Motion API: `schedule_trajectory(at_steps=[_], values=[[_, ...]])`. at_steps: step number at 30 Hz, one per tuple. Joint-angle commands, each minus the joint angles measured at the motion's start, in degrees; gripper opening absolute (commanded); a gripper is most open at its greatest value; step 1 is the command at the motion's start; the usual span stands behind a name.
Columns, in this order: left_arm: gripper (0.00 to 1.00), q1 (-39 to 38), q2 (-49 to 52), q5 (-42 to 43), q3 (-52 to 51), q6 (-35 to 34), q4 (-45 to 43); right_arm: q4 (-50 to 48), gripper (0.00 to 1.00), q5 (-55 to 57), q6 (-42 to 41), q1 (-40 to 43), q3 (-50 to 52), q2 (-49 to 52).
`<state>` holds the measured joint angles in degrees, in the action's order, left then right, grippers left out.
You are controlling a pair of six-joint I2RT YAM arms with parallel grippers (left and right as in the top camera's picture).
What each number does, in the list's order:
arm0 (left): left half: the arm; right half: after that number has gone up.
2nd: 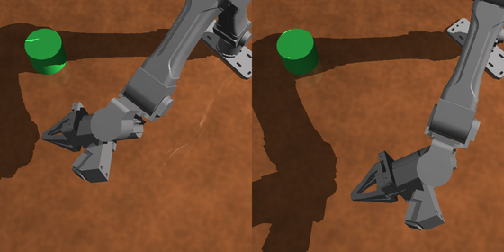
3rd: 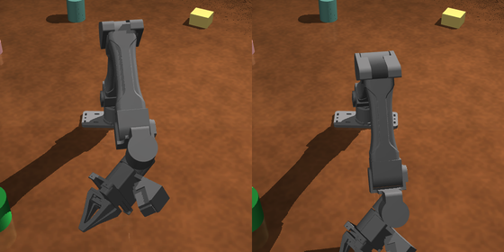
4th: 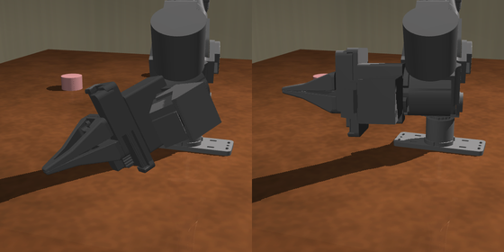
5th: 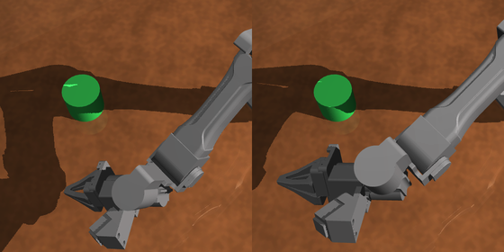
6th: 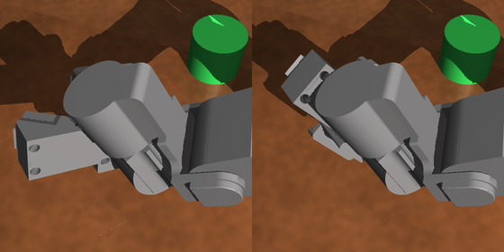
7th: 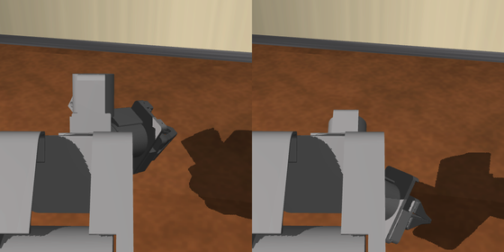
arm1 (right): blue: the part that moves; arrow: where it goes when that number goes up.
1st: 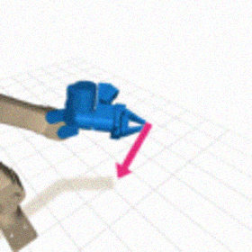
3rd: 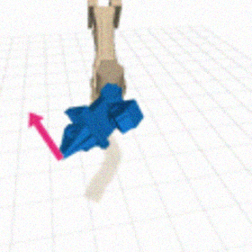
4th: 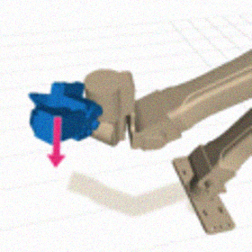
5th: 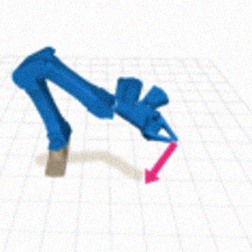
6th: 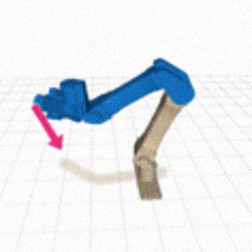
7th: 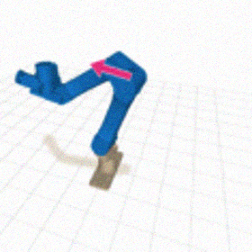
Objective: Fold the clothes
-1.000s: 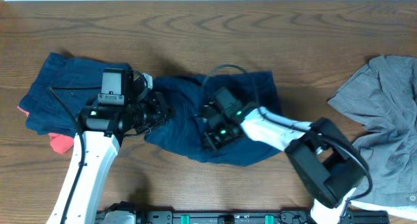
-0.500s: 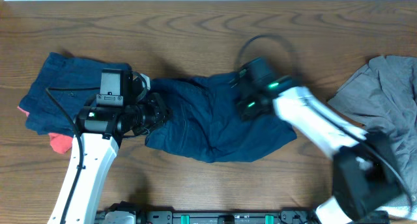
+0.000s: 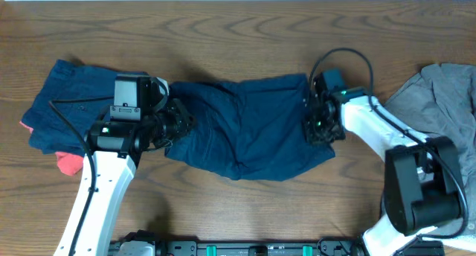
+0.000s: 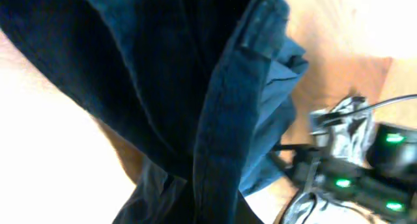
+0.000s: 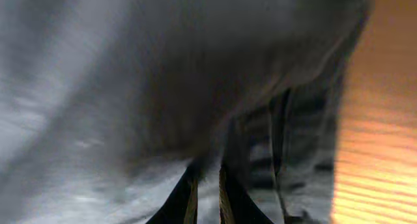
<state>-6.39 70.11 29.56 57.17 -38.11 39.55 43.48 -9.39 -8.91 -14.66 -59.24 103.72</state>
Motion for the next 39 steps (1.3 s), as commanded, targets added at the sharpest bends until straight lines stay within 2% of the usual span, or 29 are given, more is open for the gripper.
schedule_trajectory(at_steps=[1,6,15,22,30,39], values=[[0.08,-2.4,0.5,-0.1,1.6,-4.2,-2.6,-1.9,0.12,-0.3,-0.7,-2.8,2.7,1.0],[0.09,-8.4,3.1,-0.3,1.6,-7.3,-8.6,-4.9,0.12,-2.1,-3.2,-7.1,5.2,1.1],[0.09,-16.9,9.4,-0.3,1.6,-12.2,-23.9,-4.9,0.12,-5.2,-10.2,-17.0,5.4,1.1],[0.09,-22.8,14.3,-0.7,1.6,-13.2,-26.4,-5.6,0.15,-5.2,-12.2,-20.5,5.4,1.1],[0.09,-25.0,16.8,-0.7,1.6,-13.2,-26.4,-3.8,0.16,-5.0,-13.1,-19.2,4.2,0.8],[0.09,-25.6,16.8,-0.4,1.6,-13.2,-25.1,14.1,0.18,4.3,-11.6,-8.1,-10.6,-4.9]])
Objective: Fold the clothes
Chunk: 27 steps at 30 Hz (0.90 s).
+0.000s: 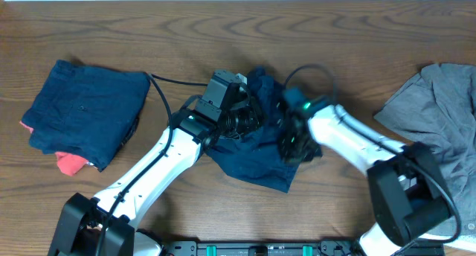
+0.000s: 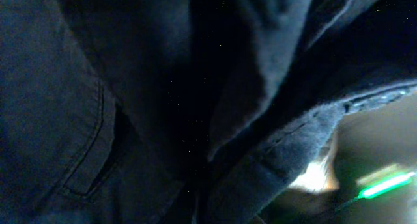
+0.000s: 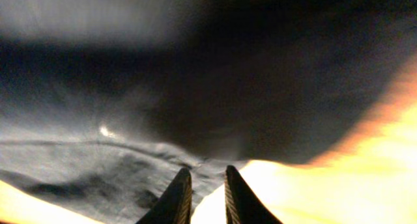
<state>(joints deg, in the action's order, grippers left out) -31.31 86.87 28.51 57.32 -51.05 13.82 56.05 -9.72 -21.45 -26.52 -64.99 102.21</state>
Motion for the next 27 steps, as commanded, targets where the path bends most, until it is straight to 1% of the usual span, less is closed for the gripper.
schedule_trajectory(at_steps=[1,5,6,7,8,9,10,12,13,14,16,19,22,24,27], values=[[0.09,-1.0,0.0,0.6,1.4,-0.3,0.8,2.1,0.19,4.8,1.0,5.2,-5.8,-4.0],[0.1,-4.0,0.0,0.6,1.4,-0.3,2.1,3.0,0.19,4.7,1.4,10.1,-7.9,-5.7],[0.11,-5.0,0.1,0.6,1.4,-0.3,2.6,3.0,0.19,4.8,1.4,10.8,-7.9,-5.9],[0.17,-6.1,0.1,0.5,1.4,-0.2,3.1,3.1,0.19,4.8,1.4,11.4,-7.9,-5.9],[0.26,-7.3,0.2,0.3,1.4,-0.2,3.3,3.2,0.19,4.7,1.4,11.8,-7.9,-5.9],[0.39,-9.0,0.3,0.3,1.4,0.6,3.4,3.4,0.19,4.7,1.4,12.0,-7.9,-5.9],[0.46,-10.1,0.4,0.3,1.4,2.2,3.4,3.4,0.19,4.5,2.2,12.0,-7.9,-5.9],[0.54,-11.1,0.3,0.4,1.4,10.3,3.2,3.2,0.19,2.2,4.4,11.9,-7.9,-5.9],[0.57,-10.8,-0.2,0.4,1.4,16.0,3.3,3.1,0.19,0.5,5.7,11.8,-7.9,-5.9],[0.59,-9.9,-0.7,0.4,1.4,19.7,3.2,3.1,0.19,-0.8,6.7,11.8,-7.9,-5.9],[0.59,-6.6,-2.4,0.3,1.6,22.6,3.1,3.1,0.19,-2.7,7.9,11.6,-7.9,-5.9],[0.59,0.5,-4.6,-0.4,1.7,22.8,0.6,2.6,0.18,-7.0,11.3,11.3,-7.9,-5.9],[0.59,7.3,-4.4,-8.4,1.7,22.7,0.3,1.2,0.18,-15.8,16.3,10.5,-7.9,-5.9],[0.59,9.9,-2.6,-14.3,1.7,22.7,0.9,0.3,0.18,-22.6,19.0,9.7,-7.8,-5.9],[0.6,11.9,1.7,-15.1,1.7,22.8,1.8,-0.2,0.2,-23.8,19.0,7.3,-7.2,-5.9]])
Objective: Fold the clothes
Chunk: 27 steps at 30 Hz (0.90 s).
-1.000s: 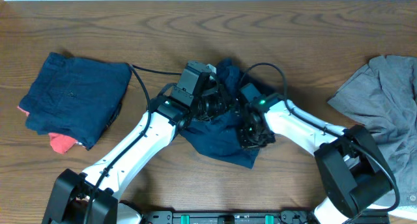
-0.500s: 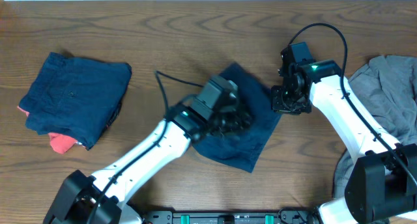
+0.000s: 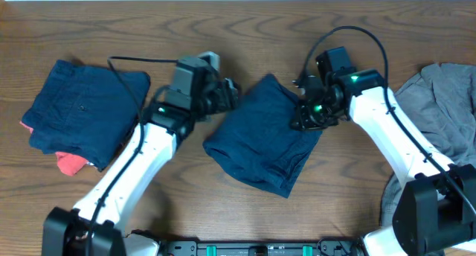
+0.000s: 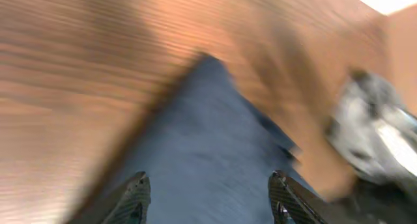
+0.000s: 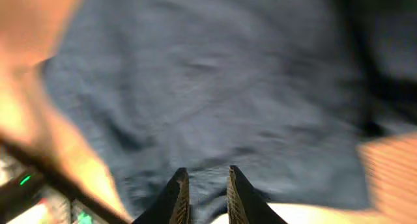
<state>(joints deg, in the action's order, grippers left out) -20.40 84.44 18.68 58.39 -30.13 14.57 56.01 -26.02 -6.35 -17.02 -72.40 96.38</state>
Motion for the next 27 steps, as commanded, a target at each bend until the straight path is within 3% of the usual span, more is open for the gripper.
schedule_trajectory(at_steps=[1,9,12,15,23,27], values=[[0.6,1.2,5.9,-5.2,0.6,1.8,1.9,-0.1,0.2,-7.2,3.9,-3.1,0.5,0.1],[0.57,0.4,19.3,3.4,0.6,1.8,11.8,-5.0,0.29,-1.7,0.7,-11.2,8.1,0.5],[0.43,0.3,21.5,3.4,0.6,1.8,19.0,-8.3,0.32,-1.3,-0.2,-12.1,13.0,0.5],[0.43,0.3,22.0,3.4,0.6,1.8,27.7,-10.5,0.34,-0.3,-0.9,-12.0,17.4,0.5],[0.42,-0.5,21.7,14.3,0.6,1.8,43.8,-13.7,0.38,23.3,-16.1,-5.7,22.7,0.5],[0.43,-0.7,19.4,18.1,0.6,1.8,44.9,-25.8,0.38,24.9,-16.1,0.5,22.6,0.5]])
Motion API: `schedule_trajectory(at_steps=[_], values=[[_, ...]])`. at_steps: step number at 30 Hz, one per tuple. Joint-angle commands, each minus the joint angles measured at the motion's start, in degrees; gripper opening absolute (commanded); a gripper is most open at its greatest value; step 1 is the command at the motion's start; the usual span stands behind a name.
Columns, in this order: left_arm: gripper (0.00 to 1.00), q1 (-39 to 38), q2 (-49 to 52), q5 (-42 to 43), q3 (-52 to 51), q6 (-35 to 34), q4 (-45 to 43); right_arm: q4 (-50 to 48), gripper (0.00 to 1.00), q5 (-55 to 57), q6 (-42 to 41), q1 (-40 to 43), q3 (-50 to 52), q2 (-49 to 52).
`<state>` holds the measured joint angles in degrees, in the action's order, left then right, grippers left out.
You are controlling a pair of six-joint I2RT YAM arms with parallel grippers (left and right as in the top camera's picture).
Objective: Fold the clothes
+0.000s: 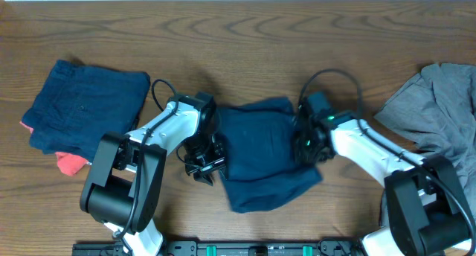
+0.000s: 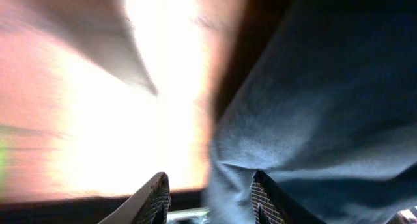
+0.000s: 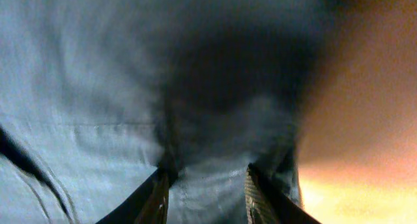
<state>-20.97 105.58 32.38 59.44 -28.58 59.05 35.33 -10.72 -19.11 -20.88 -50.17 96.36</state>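
A dark blue garment (image 1: 264, 163) lies folded into a rough rectangle at the table's middle. My left gripper (image 1: 206, 165) is down at its left edge; in the left wrist view it (image 2: 210, 199) stands open, with the cloth's edge (image 2: 293, 120) reaching between the fingers. My right gripper (image 1: 305, 146) is on the garment's right side; in the right wrist view it (image 3: 207, 196) is open wide with blue cloth (image 3: 98, 87) lying between the fingers.
A folded navy stack (image 1: 83, 113) with something red (image 1: 68, 164) under it sits at the far left. A crumpled grey garment (image 1: 439, 107) lies at the right edge. Bare wooden table (image 1: 238, 40) runs along the back.
My left gripper has dropped from above the garment's upper left corner to its left edge. The right jaws have opened wide. The garment has turned from a tilted diamond to a squarer shape.
First the blue garment was stretched wide, each gripper shut on one end. Then both grippers were together at the middle with the cloth bunched. After that it lay folded over, left gripper open and clear. Now both grippers are open at its sides.
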Motion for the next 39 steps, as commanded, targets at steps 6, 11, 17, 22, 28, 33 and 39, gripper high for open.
schedule_trajectory(at_steps=[6,11,17,22,28,33,39], values=[[0.45,1.2,-10.3,-2.7,-0.1,0.3,-6.6,-13.9,0.37,-5.0,0.0,9.4,-4.8,0.4],[0.66,3.0,-16.7,-16.8,-0.1,0.9,-22.2,-1.5,0.4,-8.2,1.3,9.2,-13.7,-1.8],[0.66,3.0,-13.7,-19.2,-0.1,7.0,-38.1,13.0,0.42,-8.0,1.0,7.1,-16.8,-7.0],[0.6,2.9,-6.0,-12.4,-0.1,6.9,-40.7,19.5,0.41,-4.8,0.0,4.8,-14.0,-7.1],[0.42,2.2,0.0,-6.8,-0.1,6.9,-34.9,12.8,0.42,-1.5,-5.1,4.0,-3.7,-7.1],[0.23,0.6,0.4,-0.7,-0.1,6.9,-23.8,1.6,0.41,3.2,-8.2,5.0,5.1,-7.1],[0.25,-2.3,-0.2,7.9,-0.1,6.9,-15.2,-15.0,0.43,7.6,-5.2,7.0,9.8,-6.8]])
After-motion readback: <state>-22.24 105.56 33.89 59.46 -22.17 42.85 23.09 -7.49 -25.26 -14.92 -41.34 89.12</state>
